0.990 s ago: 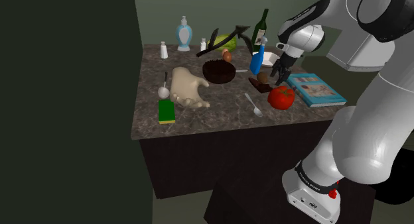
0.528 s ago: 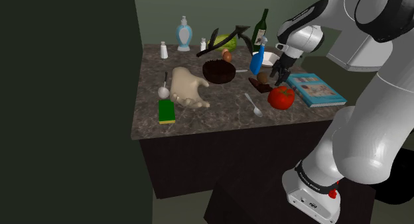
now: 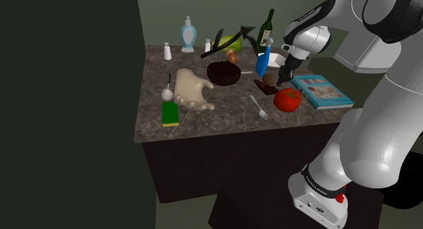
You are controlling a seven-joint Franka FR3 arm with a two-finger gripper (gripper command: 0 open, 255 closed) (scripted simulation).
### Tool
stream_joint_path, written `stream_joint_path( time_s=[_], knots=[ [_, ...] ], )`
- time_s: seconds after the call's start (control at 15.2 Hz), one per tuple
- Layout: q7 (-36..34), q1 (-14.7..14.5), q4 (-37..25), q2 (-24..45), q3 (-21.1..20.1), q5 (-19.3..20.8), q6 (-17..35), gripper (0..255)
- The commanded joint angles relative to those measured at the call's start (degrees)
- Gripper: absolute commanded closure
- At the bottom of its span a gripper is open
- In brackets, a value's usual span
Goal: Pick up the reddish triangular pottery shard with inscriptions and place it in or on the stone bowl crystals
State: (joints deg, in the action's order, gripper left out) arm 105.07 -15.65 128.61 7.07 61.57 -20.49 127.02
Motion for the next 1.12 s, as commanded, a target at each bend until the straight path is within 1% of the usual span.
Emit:
stream_joint_path(
  time_s=[0.0,0.07,0.13,0.26,0.33,0.4,0.86,1.06],
  knots=[
    [0.0,0.0,0.0,0.0,0.0,0.0,0.0,255],
    [0.0,0.0,0.0,0.0,0.0,0.0,0.0,255],
    [0.0,0.0,0.0,0.0,0.0,0.0,0.0,0],
    [-8.0,-2.9,-3.7,8.9,-0.6,6.8,1.8,0],
    [-11.5,-4.1,-6.0,14.1,-0.7,9.5,1.9,0],
    [-13.7,-5.0,-7.9,18.2,-0.6,11.2,1.6,0],
    [-11.3,-1.3,-6.3,21.7,-4.1,7.7,6.2,0],
    [-11.1,-1.0,-6.2,21.9,-4.4,7.4,6.5,0]
  ],
)
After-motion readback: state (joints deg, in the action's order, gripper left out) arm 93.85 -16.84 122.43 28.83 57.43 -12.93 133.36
